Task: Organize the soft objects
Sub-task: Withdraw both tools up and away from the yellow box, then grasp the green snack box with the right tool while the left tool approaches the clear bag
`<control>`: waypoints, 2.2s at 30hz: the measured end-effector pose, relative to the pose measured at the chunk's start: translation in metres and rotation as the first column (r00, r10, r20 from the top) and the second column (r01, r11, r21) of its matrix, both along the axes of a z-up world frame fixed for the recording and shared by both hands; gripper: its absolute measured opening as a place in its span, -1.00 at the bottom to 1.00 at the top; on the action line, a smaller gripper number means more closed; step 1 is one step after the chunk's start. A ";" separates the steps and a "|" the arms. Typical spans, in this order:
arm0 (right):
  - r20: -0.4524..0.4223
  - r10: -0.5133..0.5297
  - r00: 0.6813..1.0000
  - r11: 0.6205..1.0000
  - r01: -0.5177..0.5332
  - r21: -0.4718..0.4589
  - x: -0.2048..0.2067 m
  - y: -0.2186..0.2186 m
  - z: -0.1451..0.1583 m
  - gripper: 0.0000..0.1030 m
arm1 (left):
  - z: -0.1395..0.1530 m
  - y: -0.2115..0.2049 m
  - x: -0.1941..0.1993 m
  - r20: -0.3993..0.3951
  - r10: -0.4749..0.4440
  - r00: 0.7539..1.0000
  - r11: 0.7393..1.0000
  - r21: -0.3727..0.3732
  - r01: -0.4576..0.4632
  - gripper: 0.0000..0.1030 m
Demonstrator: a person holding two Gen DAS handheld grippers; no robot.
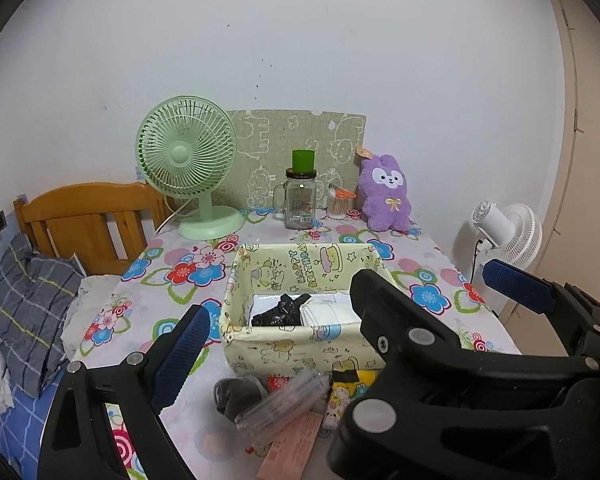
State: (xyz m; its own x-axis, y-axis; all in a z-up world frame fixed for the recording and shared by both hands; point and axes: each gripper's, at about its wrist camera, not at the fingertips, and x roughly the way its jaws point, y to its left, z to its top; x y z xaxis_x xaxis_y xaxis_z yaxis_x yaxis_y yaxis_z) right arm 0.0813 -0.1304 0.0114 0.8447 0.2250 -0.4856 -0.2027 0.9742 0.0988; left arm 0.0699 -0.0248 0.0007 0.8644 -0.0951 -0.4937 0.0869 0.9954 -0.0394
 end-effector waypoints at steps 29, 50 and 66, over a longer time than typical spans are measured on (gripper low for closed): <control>-0.026 -0.035 0.999 0.998 0.034 -0.051 -0.048 0.000 -0.043 1.00 | -0.045 -0.001 -0.044 -0.003 -0.012 1.000 1.000 0.000 0.012 0.86; -0.107 -0.061 0.992 0.997 0.056 -0.047 -0.039 0.000 -0.116 0.89 | -0.111 -0.001 -0.031 -0.123 -0.028 0.992 1.000 -0.005 0.028 0.86; -0.227 -0.079 0.971 0.995 0.063 -0.074 -0.018 0.001 -0.156 0.56 | -0.145 0.000 -0.017 -0.209 -0.020 0.978 1.000 0.009 0.022 0.81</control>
